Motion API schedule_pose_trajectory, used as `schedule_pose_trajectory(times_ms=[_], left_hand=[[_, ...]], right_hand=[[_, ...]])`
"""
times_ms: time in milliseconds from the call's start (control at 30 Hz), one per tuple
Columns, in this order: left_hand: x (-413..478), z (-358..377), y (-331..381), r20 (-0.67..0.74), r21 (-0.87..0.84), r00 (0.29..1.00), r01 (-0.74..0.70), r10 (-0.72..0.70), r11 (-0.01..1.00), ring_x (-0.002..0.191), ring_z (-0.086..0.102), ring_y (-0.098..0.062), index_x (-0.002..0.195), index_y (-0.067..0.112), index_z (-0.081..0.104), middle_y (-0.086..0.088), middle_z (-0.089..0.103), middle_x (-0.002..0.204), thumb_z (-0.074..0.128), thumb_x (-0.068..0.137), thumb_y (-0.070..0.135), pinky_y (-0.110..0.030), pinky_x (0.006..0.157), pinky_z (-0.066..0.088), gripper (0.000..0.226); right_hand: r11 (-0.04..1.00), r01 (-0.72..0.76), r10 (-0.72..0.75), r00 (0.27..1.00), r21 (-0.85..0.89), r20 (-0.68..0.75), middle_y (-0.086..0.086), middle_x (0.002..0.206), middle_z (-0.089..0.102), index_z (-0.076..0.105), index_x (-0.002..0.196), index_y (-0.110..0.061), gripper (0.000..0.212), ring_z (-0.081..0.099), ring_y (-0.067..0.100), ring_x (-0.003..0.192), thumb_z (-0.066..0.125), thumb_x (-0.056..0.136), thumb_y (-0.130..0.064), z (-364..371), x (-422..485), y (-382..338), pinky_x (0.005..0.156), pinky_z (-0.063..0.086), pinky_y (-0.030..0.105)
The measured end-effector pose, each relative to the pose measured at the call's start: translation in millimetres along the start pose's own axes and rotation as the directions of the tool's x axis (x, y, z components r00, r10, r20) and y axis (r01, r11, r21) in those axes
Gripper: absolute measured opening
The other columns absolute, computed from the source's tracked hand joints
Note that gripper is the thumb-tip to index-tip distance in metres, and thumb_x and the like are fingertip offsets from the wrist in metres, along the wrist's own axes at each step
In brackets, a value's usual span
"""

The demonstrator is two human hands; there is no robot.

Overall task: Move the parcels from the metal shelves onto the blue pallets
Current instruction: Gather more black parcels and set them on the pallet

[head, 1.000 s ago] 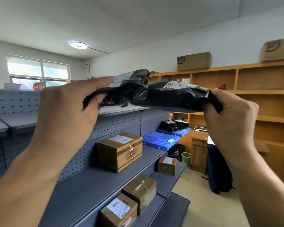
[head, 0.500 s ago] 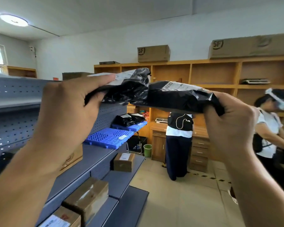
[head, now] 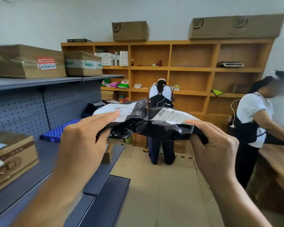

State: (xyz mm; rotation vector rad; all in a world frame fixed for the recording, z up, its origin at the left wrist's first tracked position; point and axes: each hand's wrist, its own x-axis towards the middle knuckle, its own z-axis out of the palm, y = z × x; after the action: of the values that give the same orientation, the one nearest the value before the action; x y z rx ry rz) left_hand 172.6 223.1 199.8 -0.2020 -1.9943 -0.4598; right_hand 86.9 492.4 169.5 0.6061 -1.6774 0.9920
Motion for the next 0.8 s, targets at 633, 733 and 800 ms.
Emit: schedule_pose_trajectory(times_ms=[633,733,800], left_hand=[[36,205,-199,0.012,-0.093,0.993,0.122,-0.121,0.988,0.102,0.066,-0.011,0.118,0.012,0.075,0.008,0.068,0.115,0.076,0.069,-0.019,-0.020,0.097,0.047,0.058],[43,235,-220,0.042,-0.095,0.991,0.129,-0.125,0.987,0.102,0.071,-0.017,0.119,0.013,0.075,0.005,0.071,0.115,0.075,0.069,-0.019,-0.017,0.100,0.045,0.059],[48,248,-231,0.063,-0.094,0.990,0.134,-0.129,0.986,0.103,0.070,-0.018,0.119,0.013,0.075,0.003,0.073,0.116,0.075,0.069,-0.019,-0.013,0.102,0.042,0.059]], right_hand=[[0.974,-0.078,0.076,0.997,-0.214,-0.016,-0.007,0.109,0.072,0.080,0.104,-0.008,0.030,0.068,0.003,0.101,0.073,0.083,0.013,178,9,168,0.089,0.052,0.009],[0.969,-0.072,0.069,0.997,-0.236,-0.020,-0.006,0.108,0.072,0.080,0.103,-0.006,0.031,0.065,0.001,0.102,0.073,0.082,0.016,205,10,191,0.089,0.048,0.004],[0.971,-0.103,0.105,0.994,-0.217,-0.005,-0.006,0.108,0.073,0.080,0.103,-0.008,0.035,0.066,-0.003,0.101,0.073,0.080,0.017,217,12,204,0.090,0.047,0.004]])
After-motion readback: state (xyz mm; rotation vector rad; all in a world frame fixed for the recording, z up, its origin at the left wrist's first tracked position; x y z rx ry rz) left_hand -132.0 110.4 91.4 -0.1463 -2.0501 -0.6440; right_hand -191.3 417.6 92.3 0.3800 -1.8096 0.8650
